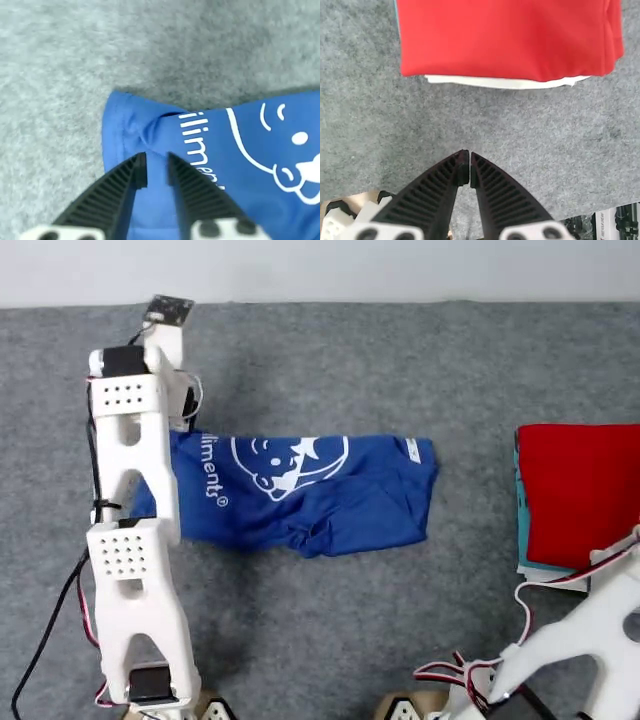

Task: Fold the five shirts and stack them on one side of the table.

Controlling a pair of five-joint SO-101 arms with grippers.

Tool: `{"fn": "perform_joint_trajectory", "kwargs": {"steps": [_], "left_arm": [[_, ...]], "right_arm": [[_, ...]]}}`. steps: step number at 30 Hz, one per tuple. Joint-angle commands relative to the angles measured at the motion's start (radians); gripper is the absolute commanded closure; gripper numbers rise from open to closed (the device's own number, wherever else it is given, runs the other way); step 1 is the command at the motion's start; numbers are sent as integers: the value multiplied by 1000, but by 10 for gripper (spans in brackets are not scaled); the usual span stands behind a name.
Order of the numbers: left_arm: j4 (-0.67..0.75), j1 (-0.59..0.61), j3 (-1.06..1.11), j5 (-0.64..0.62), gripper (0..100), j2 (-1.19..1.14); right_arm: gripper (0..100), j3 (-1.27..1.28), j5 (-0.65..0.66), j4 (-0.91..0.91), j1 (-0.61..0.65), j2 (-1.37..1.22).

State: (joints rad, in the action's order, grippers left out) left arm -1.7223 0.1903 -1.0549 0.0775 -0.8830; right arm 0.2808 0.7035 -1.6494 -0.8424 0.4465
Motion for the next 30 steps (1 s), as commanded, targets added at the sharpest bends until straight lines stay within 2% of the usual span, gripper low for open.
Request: {"fn": "perform_joint_trajectory", "kwargs": {"steps": [1,6,10,15,21,25,30], "left_arm": [[-37,77,74,-9,803,133],[-29,126,311,52,782,212],[-15,123,394,51,730,195],[-6,106,361,20,715,80],[-23,107,202,-28,722,-112],[-32,106,104,-41,791,-201],[-34,71,91,-25,924,-216]], "right_arm": [[989,-11,11,-35,2,31],[989,-11,11,-56,2,31],[988,-11,11,-53,4,31],[987,-8,11,-44,5,31],[987,-8,12,-44,2,31],[987,-11,12,-44,2,31],[987,-11,14,-44,2,31]]}}
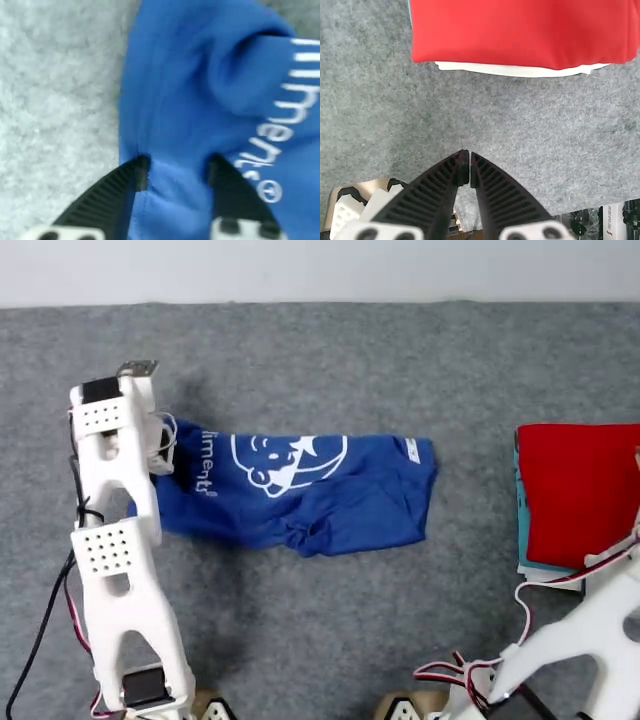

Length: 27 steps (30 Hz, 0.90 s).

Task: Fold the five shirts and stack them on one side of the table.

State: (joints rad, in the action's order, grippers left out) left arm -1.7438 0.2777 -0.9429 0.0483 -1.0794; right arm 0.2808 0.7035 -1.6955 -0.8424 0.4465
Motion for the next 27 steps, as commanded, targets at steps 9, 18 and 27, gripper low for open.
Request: {"fn": "perform_joint_trajectory", "kwargs": {"steps": [9,18,27], "left_arm": [[-12,-3,58,64,988,81],[-12,-164,176,61,988,400],[-8,-520,295,-17,987,621]], "right_arm": [[988,-11,71,1,-25,33],[987,-12,161,2,-130,33],[987,-12,157,2,-130,33]]}}
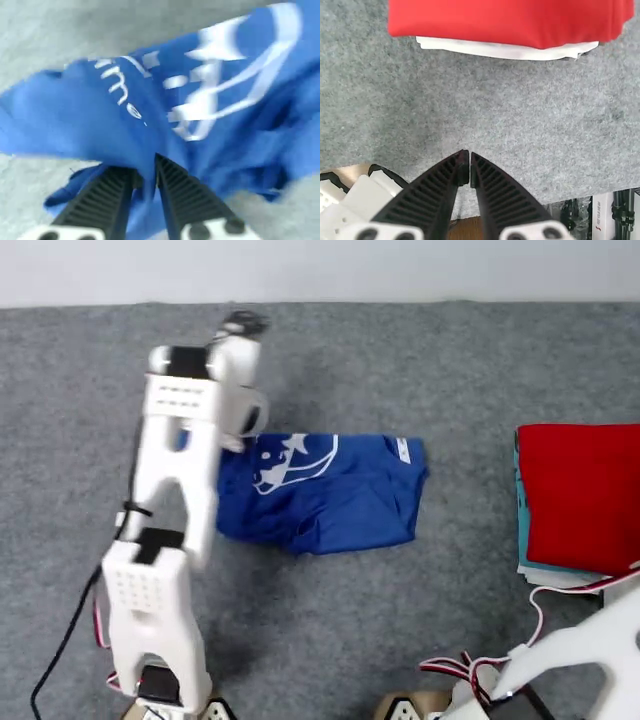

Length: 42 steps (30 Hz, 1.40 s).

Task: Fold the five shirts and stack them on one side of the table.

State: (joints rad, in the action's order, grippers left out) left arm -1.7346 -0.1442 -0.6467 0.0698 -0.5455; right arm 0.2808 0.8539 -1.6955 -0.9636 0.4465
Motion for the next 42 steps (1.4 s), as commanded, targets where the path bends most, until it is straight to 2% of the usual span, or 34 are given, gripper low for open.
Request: {"fn": "perform_joint_trajectory", "kwargs": {"steps": [1,10,20,25,31,34,38,42], "left_arm": [[-14,-129,-2,-48,987,87],[115,-348,2,-86,987,84],[262,-453,-2,-84,969,-60],[219,-445,-76,-138,781,-126],[58,-371,-303,-140,773,-124],[-11,-308,-395,-120,810,-133],[-18,-252,-364,-44,980,-137],[-17,-250,-265,17,986,-189]], "right_arm": [[987,-12,6,2,-12,33],[987,-11,6,2,-12,31],[987,-8,6,2,-12,31],[987,-8,6,2,-12,31],[987,-8,6,2,-12,31],[987,-8,6,-2,-12,31],[987,-8,5,-4,-12,31],[987,-8,5,-7,-13,31]]}}
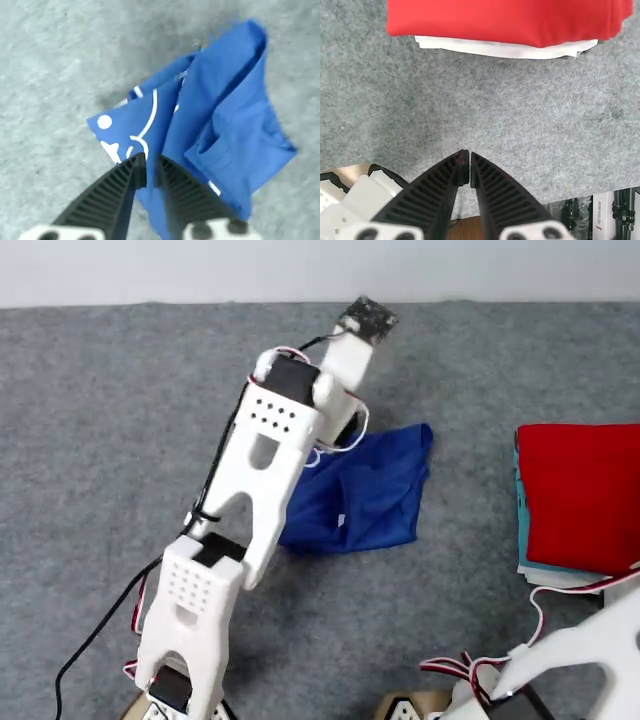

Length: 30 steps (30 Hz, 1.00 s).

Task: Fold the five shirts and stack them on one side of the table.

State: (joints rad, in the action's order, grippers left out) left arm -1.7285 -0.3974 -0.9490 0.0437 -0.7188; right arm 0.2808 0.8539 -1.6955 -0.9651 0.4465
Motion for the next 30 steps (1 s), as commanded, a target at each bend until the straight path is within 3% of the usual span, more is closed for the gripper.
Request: {"fn": "perform_joint_trajectory", "kwargs": {"steps": [1,9,17,21,30], "left_arm": [[-23,-2,51,49,986,-40],[-26,-180,10,49,986,-192],[-28,-387,-19,44,986,-41],[-28,-364,4,49,986,2],[-14,-64,-2,51,986,3]], "right_arm": [[987,-8,5,-8,-12,31],[989,-8,5,-8,-13,31],[988,-8,6,-8,-38,33],[987,-8,8,-8,-45,33],[987,-11,5,-8,1,33]]}}
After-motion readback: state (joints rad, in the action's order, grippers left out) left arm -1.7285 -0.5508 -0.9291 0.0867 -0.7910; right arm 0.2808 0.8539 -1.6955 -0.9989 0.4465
